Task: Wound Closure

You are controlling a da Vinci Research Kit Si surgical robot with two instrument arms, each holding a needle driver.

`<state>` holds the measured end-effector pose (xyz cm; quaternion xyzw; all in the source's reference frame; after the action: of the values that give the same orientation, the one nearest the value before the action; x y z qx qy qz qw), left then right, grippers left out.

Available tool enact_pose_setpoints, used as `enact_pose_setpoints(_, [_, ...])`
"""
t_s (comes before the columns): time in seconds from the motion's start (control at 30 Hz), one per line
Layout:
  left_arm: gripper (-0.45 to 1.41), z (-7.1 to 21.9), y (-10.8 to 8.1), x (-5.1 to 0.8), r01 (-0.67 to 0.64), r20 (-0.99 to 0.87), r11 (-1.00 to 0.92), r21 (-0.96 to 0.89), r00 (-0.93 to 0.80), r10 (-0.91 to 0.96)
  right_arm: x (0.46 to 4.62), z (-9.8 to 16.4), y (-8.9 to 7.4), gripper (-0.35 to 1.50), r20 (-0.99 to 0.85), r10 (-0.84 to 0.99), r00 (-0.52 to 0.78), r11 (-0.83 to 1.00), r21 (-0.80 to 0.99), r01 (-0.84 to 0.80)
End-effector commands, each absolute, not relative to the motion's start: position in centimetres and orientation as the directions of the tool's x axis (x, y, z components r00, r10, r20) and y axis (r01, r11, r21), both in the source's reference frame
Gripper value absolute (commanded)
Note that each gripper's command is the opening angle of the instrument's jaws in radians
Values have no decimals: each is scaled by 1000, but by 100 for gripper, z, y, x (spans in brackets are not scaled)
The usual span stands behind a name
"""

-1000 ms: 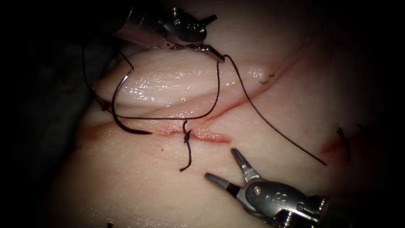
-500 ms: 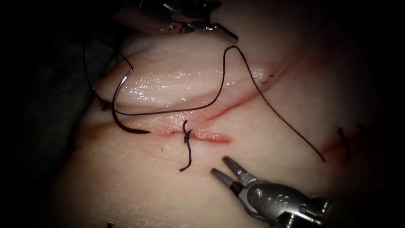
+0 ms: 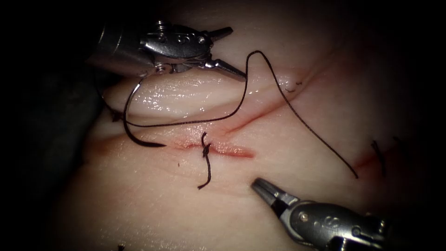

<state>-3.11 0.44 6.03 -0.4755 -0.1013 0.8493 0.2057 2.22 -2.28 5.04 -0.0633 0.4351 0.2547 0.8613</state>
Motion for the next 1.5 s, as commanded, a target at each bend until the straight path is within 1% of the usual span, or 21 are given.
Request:
enact_pose_setpoints(0.03, [69, 603, 34, -316, -248, -777, -902, -354, -459, 431, 229, 509, -230, -35, -788, 367, 494, 873, 107, -476])
enact_pose_setpoints(0.07, [59, 589, 14, -314, -243, -795, -910, -335, -446, 412, 229, 511, -229, -35, -797, 347, 494, 885, 104, -453])
enact_pose_setpoints(0.1, [59, 589, 14, -314, -243, -795, -910, -335, -446, 412, 229, 511, -229, -35, -797, 347, 494, 885, 104, -453])
enact_pose_setpoints(0.13, [54, 584, 6, -313, -240, -800, -913, -329, -443, 405, 228, 512, -229, -35, -800, 339, 496, 892, 104, -441])
enact_pose_setpoints(0.2, [51, 566, -20, -311, -230, -803, -917, -325, -444, 397, 227, 515, -232, -35, -798, 332, 502, 900, 110, -421])
enact_pose_setpoints(0.33, [47, 544, -49, -310, -228, -804, -921, -317, -450, 388, 225, 518, -233, -35, -810, 235, 537, 929, 25, -369])
enact_pose_setpoints(0.47, [36, 527, -85, -306, -227, -809, -951, -208, -507, 298, 227, 518, -235, -35, -789, 219, 574, 943, 21, -331])
enact_pose_setpoints(0.53, [32, 525, -93, -305, -228, -807, -956, -184, -521, 279, 228, 519, -233, -35, -787, 215, 578, 945, 18, -327])
enact_pose_setpoints(0.57, [29, 524, -109, -302, -215, -797, -967, -135, -557, 235, 229, 519, -231, -35, -788, 206, 580, 947, 11, -321])
enact_pose_setpoints(0.6, [29, 525, -116, -300, -210, -789, -970, -125, -571, 226, 229, 519, -230, -30, -788, 201, 582, 948, 7, -318])
enact_pose_setpoints(0.63, [29, 527, -123, -298, -202, -782, -973, -110, -587, 210, 230, 519, -229, -11, -789, 173, 590, 953, -17, -302])
enact_pose_setpoints(0.73, [29, 537, -141, -291, -164, -758, -983, -86, -629, 171, 232, 520, -229, 29, -788, 140, 600, 958, -46, -284])
enact_pose_setpoints(0.77, [29, 537, -141, -291, -164, -758, -983, -86, -629, 171, 232, 520, -229, 29, -788, 140, 600, 958, -46, -284])
enact_pose_setpoints(0.83, [29, 551, -153, -287, -125, -742, -991, -56, -658, 125, 234, 520, -229, 39, -792, 127, 597, 960, -52, -274])
enact_pose_setpoints(1.0, [29, 570, -159, -286, -108, -734, -994, -27, -673, 93, 235, 520, -229, 46, -794, 126, 595, 961, -51, -272])
enact_pose_setpoints(1.17, [29, 580, -158, -287, -104, -729, -995, -10, -680, 79, 237, 519, -230, 47, -796, 126, 592, 961, -50, -271])
enact_pose_setpoints(1.23, [32, 585, -157, -286, -108, -722, -994, -5, -687, 78, 238, 519, -230, 49, -796, 125, 592, 961, -50, -271])
enact_pose_setpoints(1.3, [42, 591, -155, -283, -113, -718, -994, 0, -691, 78, 240, 519, -231, 54, -797, 125, 591, 961, -50, -270])
enact_pose_setpoints(1.4, [42, 596, -152, -282, -117, -715, -993, 4, -695, 80, 242, 519, -232, 54, -798, 123, 590, 961, -51, -270])
enact_pose_setpoints(1.5, [37, 600, -151, -283, -121, -713, -993, 7, -697, 81, 243, 520, -232, 54, -798, 122, 590, 962, -51, -267])
